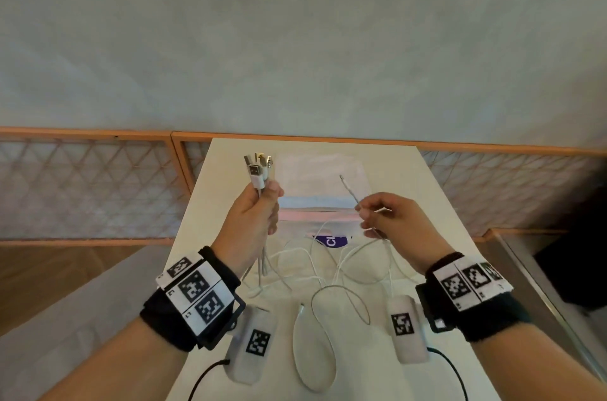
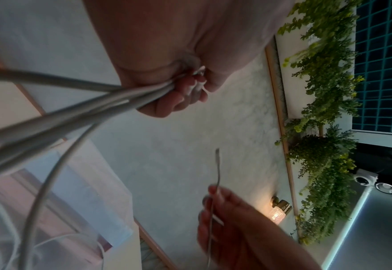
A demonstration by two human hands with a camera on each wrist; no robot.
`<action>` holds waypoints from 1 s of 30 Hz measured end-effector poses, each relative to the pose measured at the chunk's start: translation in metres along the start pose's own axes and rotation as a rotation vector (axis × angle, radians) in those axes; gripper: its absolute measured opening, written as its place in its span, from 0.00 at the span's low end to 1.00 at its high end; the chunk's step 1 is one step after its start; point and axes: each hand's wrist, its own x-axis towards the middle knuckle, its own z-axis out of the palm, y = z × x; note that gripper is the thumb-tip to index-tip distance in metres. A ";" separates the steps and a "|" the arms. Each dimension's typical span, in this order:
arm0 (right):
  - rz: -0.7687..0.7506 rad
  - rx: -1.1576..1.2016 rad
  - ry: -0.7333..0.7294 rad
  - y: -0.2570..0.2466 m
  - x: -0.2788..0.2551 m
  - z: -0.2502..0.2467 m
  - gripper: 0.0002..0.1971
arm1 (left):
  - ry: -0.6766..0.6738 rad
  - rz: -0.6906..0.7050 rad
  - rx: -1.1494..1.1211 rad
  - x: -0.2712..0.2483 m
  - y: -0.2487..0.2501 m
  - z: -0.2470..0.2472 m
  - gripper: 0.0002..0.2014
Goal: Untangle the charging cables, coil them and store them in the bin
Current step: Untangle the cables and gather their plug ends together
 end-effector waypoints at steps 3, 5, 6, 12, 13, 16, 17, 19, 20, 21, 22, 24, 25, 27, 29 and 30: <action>-0.052 0.135 -0.054 -0.024 -0.012 0.031 0.07 | -0.019 0.003 0.000 -0.002 0.002 0.014 0.08; -0.054 0.182 -0.086 -0.030 -0.017 0.050 0.06 | -0.057 0.009 -0.004 -0.005 0.003 0.023 0.10; -0.047 0.203 -0.098 -0.031 -0.019 0.058 0.04 | -0.077 0.018 -0.002 -0.006 0.002 0.026 0.11; -0.079 0.255 -0.054 -0.028 -0.024 0.072 0.07 | -0.098 0.037 0.068 -0.014 0.002 0.034 0.13; -0.085 0.238 -0.048 -0.027 -0.025 0.071 0.08 | -0.086 0.048 0.101 -0.015 0.001 0.034 0.12; -0.127 0.076 -0.053 -0.021 -0.026 0.067 0.09 | -0.059 0.060 0.164 -0.015 -0.003 0.034 0.14; -0.149 0.012 -0.071 -0.017 -0.026 0.066 0.09 | -0.047 0.054 0.149 -0.015 -0.004 0.034 0.14; -0.201 -0.124 -0.130 -0.005 -0.029 0.064 0.09 | -0.003 0.042 0.105 -0.012 -0.002 0.033 0.14; -0.219 -0.186 -0.168 0.003 -0.030 0.063 0.08 | 0.007 0.040 0.068 -0.010 0.001 0.032 0.14; -0.228 -0.244 -0.209 0.012 -0.031 0.060 0.07 | -0.006 0.035 0.008 -0.009 0.003 0.030 0.15; -0.236 -0.312 -0.241 0.023 -0.032 0.057 0.09 | -0.035 0.026 -0.064 -0.008 0.007 0.029 0.16; -0.246 -0.452 -0.269 0.041 -0.032 0.046 0.12 | -0.087 0.026 -0.147 -0.005 0.013 0.026 0.17; -0.240 -0.512 -0.268 0.050 -0.031 0.038 0.14 | -0.091 0.033 -0.154 -0.004 0.016 0.023 0.17; -0.190 -0.586 -0.248 0.070 -0.025 0.017 0.17 | -0.064 0.042 -0.154 -0.001 0.020 0.015 0.18; -0.085 -0.601 -0.179 0.090 -0.018 -0.008 0.16 | -0.016 0.054 -0.155 0.004 0.024 0.006 0.19; -0.011 -0.595 -0.129 0.099 -0.015 -0.022 0.15 | 0.009 0.061 -0.156 0.007 0.027 0.001 0.19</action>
